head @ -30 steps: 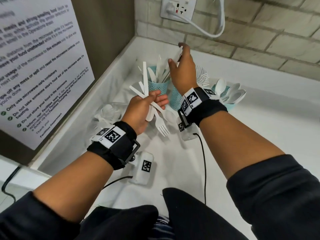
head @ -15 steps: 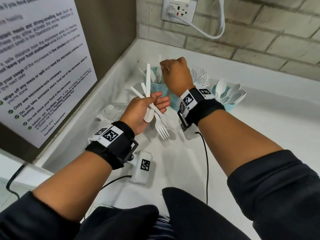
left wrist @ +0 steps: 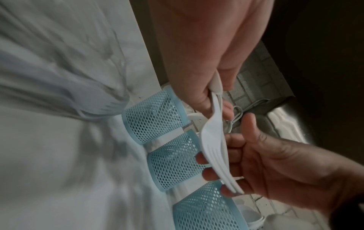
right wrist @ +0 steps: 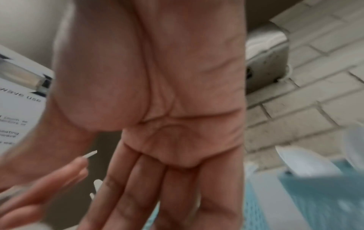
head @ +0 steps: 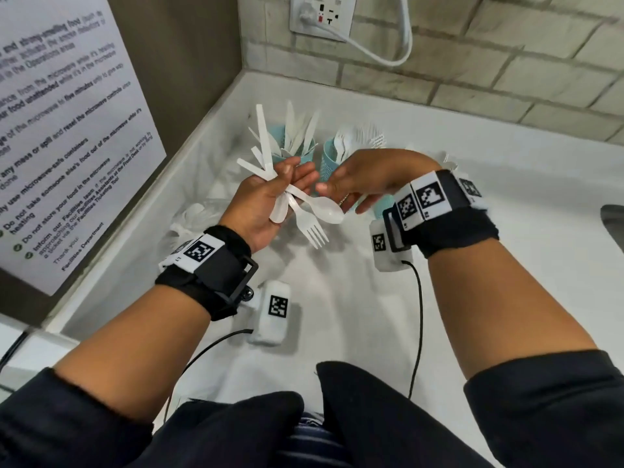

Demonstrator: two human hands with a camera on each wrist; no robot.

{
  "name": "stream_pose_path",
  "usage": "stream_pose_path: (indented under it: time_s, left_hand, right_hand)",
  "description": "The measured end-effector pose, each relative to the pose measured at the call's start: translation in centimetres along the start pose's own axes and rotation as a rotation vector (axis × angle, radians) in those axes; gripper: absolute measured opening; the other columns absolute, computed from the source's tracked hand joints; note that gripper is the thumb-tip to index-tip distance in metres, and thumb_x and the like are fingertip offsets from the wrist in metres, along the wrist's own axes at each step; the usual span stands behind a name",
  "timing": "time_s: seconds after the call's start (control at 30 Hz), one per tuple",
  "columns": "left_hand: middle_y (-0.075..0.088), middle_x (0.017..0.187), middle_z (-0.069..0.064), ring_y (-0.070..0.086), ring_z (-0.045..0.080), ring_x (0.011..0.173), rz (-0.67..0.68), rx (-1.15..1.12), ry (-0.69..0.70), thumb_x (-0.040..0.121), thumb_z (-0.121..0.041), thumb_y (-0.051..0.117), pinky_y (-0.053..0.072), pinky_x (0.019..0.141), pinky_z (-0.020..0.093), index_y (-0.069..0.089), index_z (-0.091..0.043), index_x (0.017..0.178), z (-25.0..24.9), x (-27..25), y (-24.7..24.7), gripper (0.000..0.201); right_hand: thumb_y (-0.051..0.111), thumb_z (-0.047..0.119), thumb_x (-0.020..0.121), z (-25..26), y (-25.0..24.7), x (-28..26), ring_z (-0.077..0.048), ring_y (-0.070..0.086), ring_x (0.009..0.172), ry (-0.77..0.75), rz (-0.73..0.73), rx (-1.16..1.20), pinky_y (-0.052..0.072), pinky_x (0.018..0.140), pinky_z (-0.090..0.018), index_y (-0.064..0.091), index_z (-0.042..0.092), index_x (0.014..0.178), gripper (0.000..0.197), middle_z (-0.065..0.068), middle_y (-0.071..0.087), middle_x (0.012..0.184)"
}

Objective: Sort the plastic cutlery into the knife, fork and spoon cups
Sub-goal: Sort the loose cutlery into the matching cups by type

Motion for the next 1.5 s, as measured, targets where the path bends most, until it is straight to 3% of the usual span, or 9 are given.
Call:
stream_pose_path:
  time_s: [0.17, 0.27, 0.57, 0.73, 0.83, 1.0, 1.17, 1.33, 1.5]
  left_hand:
    - [0.073, 0.087, -0.001, 0.071, 0.009, 0.084, -0.020, 0.002, 0.030, 0.098, -0.013, 0.041, 0.057, 0.073, 0.022, 0.056, -0.010, 0.101, 0.0, 0.0, 0.2, 0.016]
    - [0.072, 0.086, 0.002, 0.071, 0.011, 0.080, -0.077, -0.011, 0.050, 0.098, -0.018, 0.042, 0.058, 0.071, 0.023, 0.057, -0.009, 0.095, -0.1, -0.1, -0.2, 0.018]
    - [0.073, 0.077, 0.001, 0.071, 0.012, 0.075, -0.121, 0.047, 0.044, 0.099, -0.027, 0.039, 0.058, 0.066, 0.025, 0.054, -0.009, 0.091, 0.3, 0.1, -0.3, 0.025]
    - [0.068, 0.089, 0.006, 0.070, 0.011, 0.070, -0.138, 0.100, 0.012, 0.100, -0.034, 0.034, 0.056, 0.063, 0.022, 0.054, -0.011, 0.091, 0.7, -0.1, -0.3, 0.032]
    - [0.070, 0.085, 0.003, 0.070, 0.010, 0.068, -0.148, 0.139, -0.022, 0.100, -0.040, 0.030, 0.055, 0.060, 0.021, 0.055, -0.011, 0.095, 1.0, -0.3, -0.3, 0.039]
    - [0.072, 0.069, -0.006, 0.068, 0.006, 0.062, -0.142, 0.299, -0.054, 0.099, -0.047, 0.025, 0.048, 0.050, 0.014, 0.059, -0.017, 0.090, 1.4, -0.3, -0.2, 0.046]
    - [0.070, 0.074, 0.001, 0.064, 0.007, 0.050, -0.072, 0.466, -0.081, 0.100, -0.043, 0.028, 0.032, 0.037, 0.011, 0.055, -0.013, 0.087, 1.7, -0.6, 0.7, 0.043]
    - [0.066, 0.079, 0.003, 0.062, 0.005, 0.048, 0.011, 0.586, -0.093, 0.100, -0.038, 0.032, 0.032, 0.039, 0.008, 0.054, -0.016, 0.085, 2.1, -0.9, 1.5, 0.035]
    - [0.067, 0.075, 0.001, 0.062, 0.007, 0.048, 0.022, 0.630, -0.115, 0.098, -0.033, 0.042, 0.036, 0.040, 0.009, 0.056, -0.016, 0.083, 2.1, -1.0, 1.4, 0.027]
  right_hand:
    - [0.066, 0.030, 0.085, -1.3, 1.7, 0.7, -0.003, 0.065, 0.060, -0.092, 0.011, 0.185, 0.052, 0.059, -0.014, 0.068, 0.009, 0.094, 0.023, 0.002, 0.070, 0.075]
    - [0.064, 0.029, 0.087, -1.9, 1.6, 1.0, -0.001, 0.060, 0.050, -0.115, -0.069, 0.254, 0.046, 0.050, -0.012, 0.067, 0.018, 0.080, 0.013, 0.008, 0.068, 0.061]
    - [0.048, 0.028, 0.097, -1.8, 3.0, 0.7, -0.004, 0.057, 0.047, -0.130, -0.018, 0.372, 0.040, 0.047, -0.013, 0.060, 0.017, 0.084, 0.021, 0.005, 0.068, 0.061]
    - [0.044, 0.024, 0.099, -2.2, 2.5, 0.7, -0.006, 0.053, 0.053, -0.148, -0.128, 0.472, 0.037, 0.054, -0.019, 0.054, 0.018, 0.087, 0.017, 0.000, 0.062, 0.071]
    - [0.050, 0.026, 0.096, -2.3, 2.1, 0.8, -0.007, 0.051, 0.064, -0.137, -0.210, 0.396, 0.039, 0.059, -0.019, 0.058, 0.016, 0.089, 0.015, 0.002, 0.059, 0.075]
    - [0.055, 0.021, 0.093, -1.7, 1.0, 0.6, -0.004, 0.047, 0.048, -0.240, -0.386, 0.506, 0.036, 0.050, -0.018, 0.057, 0.015, 0.084, 0.012, 0.001, 0.053, 0.063]
    - [0.057, 0.023, 0.093, -1.5, 0.6, 0.7, -0.006, 0.047, 0.052, -0.253, -0.502, 0.692, 0.034, 0.048, -0.018, 0.054, 0.018, 0.082, 0.012, 0.001, 0.055, 0.065]
    - [0.057, 0.022, 0.093, -1.3, 1.6, 1.3, -0.005, 0.050, 0.057, -0.176, -0.442, 0.904, 0.040, 0.048, -0.015, 0.056, 0.017, 0.083, 0.010, 0.003, 0.057, 0.072]
    - [0.057, 0.013, 0.092, -1.6, 1.3, 1.2, -0.006, 0.049, 0.054, -0.137, -0.497, 1.008, 0.038, 0.042, -0.014, 0.057, 0.017, 0.086, 0.007, 0.003, 0.057, 0.071]
Point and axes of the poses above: each hand's wrist, its own x-axis towards the middle knuckle, its own y-axis out of the palm, z = x × y, the point moved 6 cm from there along x, towards the middle knuckle
